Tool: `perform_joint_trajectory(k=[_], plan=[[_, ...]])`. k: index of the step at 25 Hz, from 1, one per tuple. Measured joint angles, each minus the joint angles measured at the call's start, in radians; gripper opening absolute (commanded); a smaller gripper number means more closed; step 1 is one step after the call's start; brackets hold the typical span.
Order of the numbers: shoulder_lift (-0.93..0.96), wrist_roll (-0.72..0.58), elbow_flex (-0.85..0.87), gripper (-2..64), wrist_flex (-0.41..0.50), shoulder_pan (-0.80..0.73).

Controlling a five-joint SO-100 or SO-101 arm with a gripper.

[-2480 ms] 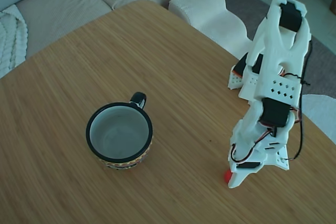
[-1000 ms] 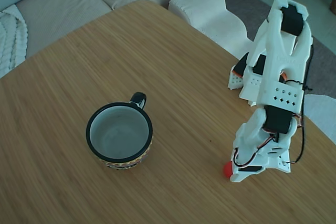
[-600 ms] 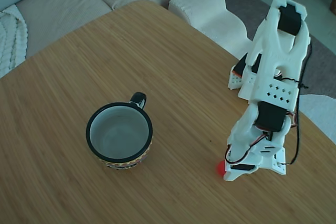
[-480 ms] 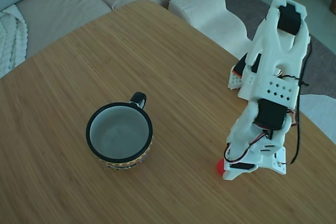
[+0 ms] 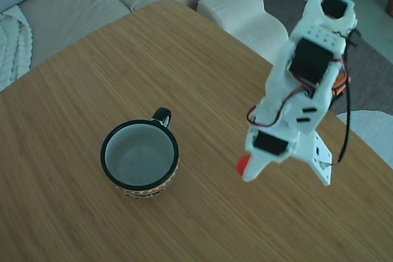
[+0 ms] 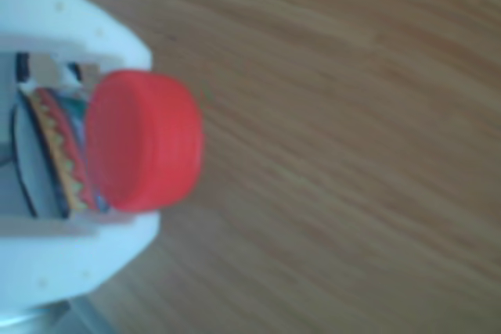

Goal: Grasp a red cap and put it in the cup.

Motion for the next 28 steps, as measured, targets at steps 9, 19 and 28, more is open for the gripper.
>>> perform_joint_trajectory(k=[9, 19, 28], plan=[[0.235, 0.0, -0.061, 13.3, 0.163, 0.11], [0.394, -0.006, -0.063, 13.3, 0.207, 0.29], [0.224, -0.006, -0.222, 13.3, 0.172, 0.364]])
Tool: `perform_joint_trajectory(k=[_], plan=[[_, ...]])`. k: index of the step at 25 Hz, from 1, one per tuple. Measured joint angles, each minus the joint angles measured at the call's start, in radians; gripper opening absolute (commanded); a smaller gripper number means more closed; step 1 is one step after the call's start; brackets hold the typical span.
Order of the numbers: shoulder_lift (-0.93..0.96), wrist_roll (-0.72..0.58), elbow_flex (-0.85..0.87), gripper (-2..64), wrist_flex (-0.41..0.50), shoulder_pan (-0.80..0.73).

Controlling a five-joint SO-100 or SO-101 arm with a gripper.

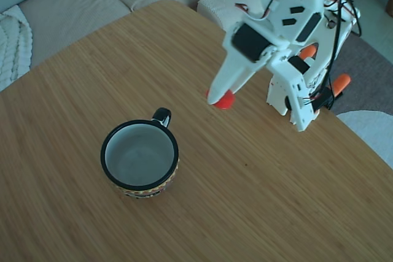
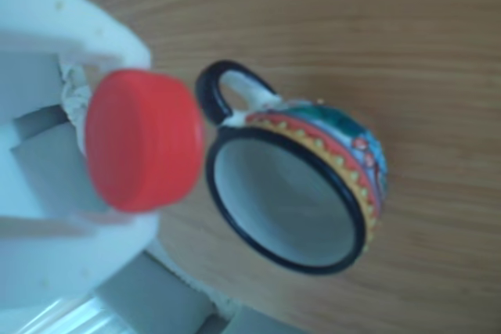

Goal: Grasp a red cap and put it in the cup.

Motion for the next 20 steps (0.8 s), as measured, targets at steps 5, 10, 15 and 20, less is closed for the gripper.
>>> perform_joint_trajectory(k=[5, 10, 15, 20], plan=[[-0.199, 0.0, -0.201, 13.3, 0.0, 0.037], [-0.388, 0.0, -0.37, 13.3, -0.026, 0.075], [-0.54, 0.0, -0.459, 13.3, -0.066, 0.094], [-0.663, 0.0, -0.522, 13.3, -0.077, 0.086]])
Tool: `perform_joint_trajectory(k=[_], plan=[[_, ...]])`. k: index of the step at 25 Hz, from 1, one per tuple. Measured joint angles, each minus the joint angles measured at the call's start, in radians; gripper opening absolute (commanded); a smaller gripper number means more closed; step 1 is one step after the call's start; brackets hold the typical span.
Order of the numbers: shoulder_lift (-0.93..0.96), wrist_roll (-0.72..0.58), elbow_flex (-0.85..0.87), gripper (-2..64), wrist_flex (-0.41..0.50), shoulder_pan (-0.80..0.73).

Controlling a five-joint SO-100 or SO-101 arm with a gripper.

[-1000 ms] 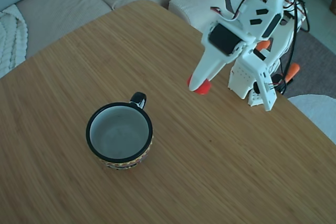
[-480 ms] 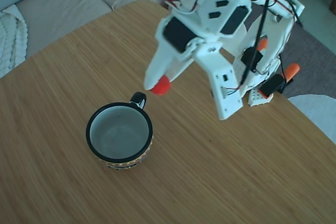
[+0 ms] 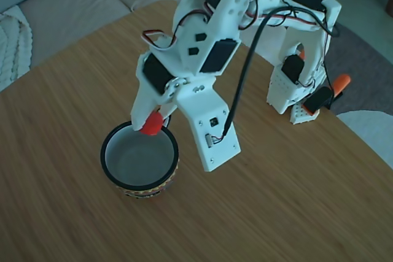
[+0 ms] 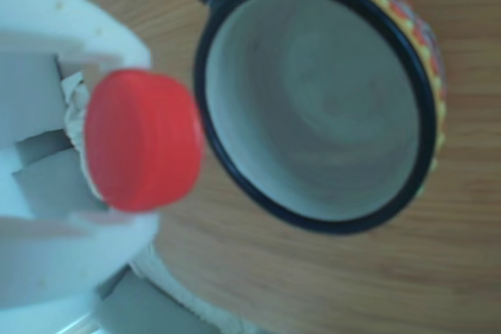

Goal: Grasp a red cap and put it in the cup.

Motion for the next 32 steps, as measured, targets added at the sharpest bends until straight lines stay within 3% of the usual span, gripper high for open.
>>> perform_joint_trajectory(k=[14, 29, 32], plan=[[-0.288, 0.0, -0.14, 13.3, -0.031, 0.0], [-0.402, 0.0, -0.15, 13.4, -0.066, -0.002], [-0.402, 0.0, -0.15, 17.7, -0.066, -0.002]])
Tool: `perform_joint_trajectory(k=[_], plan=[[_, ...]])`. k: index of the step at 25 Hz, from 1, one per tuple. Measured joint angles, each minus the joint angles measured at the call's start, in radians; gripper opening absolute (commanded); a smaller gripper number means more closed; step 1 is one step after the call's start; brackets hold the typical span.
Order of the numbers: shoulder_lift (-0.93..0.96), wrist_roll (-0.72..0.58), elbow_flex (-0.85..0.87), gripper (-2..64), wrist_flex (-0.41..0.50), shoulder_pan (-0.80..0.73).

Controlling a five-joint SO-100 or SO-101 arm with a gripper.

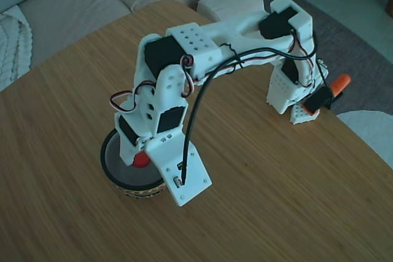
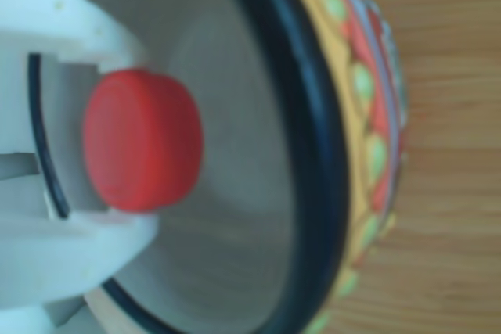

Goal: Grasp a red cap and put it in the cup.

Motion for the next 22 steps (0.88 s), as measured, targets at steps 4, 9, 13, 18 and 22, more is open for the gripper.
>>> perform_joint_trajectory(k=[4, 9, 13, 18, 22], plan=[[0.0, 0.0, 0.0, 28.5, 0.0, 0.0], [0.0, 0.0, 0.0, 31.8, 0.0, 0.0], [0.0, 0.0, 0.0, 31.4, 0.0, 0.0], [0.0, 0.0, 0.0, 31.3, 0.011, 0.0], [0.025, 0.0, 0.0, 31.3, 0.014, 0.0]])
